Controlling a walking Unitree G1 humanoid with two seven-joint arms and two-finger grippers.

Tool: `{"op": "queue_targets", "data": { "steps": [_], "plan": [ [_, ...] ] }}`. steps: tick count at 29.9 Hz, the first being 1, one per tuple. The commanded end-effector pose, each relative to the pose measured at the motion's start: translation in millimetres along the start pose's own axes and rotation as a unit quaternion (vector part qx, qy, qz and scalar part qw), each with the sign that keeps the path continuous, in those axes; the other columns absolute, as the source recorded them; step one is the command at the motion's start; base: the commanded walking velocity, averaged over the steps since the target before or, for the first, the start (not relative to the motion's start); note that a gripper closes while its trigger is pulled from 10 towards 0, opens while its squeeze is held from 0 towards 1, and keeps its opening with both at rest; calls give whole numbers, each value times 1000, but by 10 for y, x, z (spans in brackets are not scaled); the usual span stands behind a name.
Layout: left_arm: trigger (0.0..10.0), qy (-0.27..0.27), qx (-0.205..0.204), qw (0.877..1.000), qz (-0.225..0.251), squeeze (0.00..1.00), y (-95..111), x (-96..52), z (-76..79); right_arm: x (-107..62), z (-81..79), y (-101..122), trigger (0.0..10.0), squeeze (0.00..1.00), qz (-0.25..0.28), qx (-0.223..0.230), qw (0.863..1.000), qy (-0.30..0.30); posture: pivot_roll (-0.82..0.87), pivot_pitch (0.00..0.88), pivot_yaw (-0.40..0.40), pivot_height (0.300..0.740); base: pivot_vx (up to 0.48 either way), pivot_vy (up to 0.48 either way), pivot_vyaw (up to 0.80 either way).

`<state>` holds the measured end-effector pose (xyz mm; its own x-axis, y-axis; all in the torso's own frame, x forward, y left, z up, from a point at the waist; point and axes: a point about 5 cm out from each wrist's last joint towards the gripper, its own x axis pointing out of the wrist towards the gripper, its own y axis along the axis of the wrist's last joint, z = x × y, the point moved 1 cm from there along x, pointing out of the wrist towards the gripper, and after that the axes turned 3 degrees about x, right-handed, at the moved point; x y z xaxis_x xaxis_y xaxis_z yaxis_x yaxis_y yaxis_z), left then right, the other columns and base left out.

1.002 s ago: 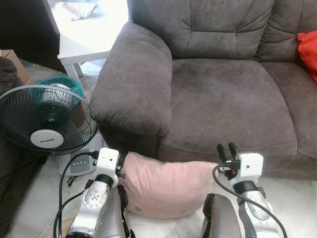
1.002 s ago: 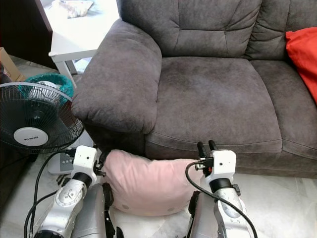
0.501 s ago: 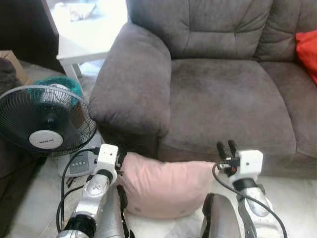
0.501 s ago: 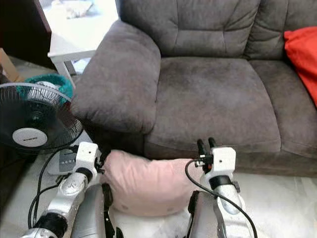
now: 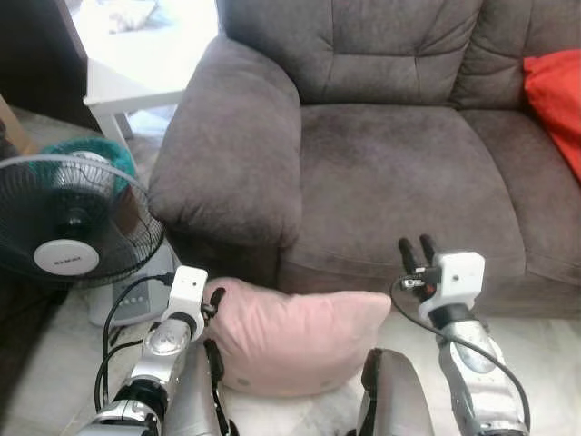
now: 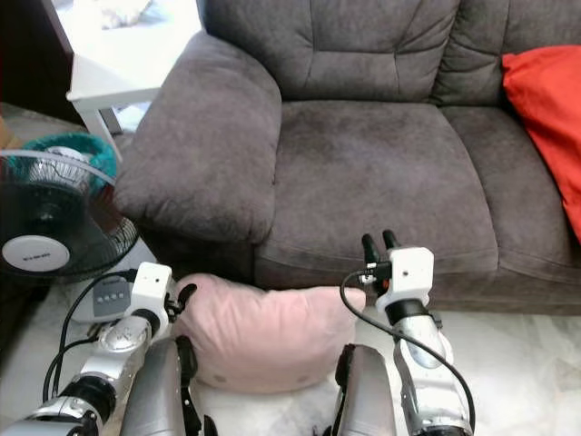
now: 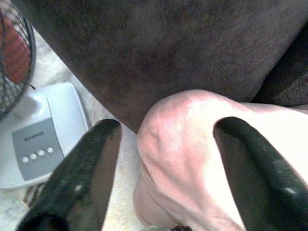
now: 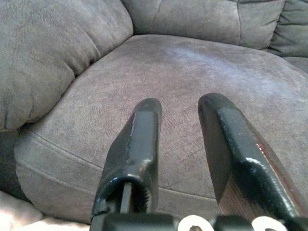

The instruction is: Move the pillow to the sofa from floor

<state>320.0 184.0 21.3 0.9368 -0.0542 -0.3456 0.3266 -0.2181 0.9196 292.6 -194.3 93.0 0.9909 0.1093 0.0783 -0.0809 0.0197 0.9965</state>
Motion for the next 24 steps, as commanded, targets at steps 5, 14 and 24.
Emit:
{"op": "queue_targets", "data": {
  "steps": [5, 14, 24],
  "plan": [
    [10000, -2, -30, 999, 21, 1000, 73, 28, -12, 139, 39, 52, 10000, 0, -7, -5, 1000, 7, -2, 204, -127, 497, 0, 0, 0],
    [10000, -34, -29, 998, 42, 1000, 122, 27, -16, 53, 54, 38, 10000, 0, -20, -13, 1000, 20, -19, 248, -162, 497, 0, 0, 0],
    [10000, -37, -32, 998, 39, 0, 75, -8, -154, -79, 38, 11, 10000, 0, -34, -13, 999, 30, -40, 294, -194, 497, 0, 0, 0]
  ]
}}
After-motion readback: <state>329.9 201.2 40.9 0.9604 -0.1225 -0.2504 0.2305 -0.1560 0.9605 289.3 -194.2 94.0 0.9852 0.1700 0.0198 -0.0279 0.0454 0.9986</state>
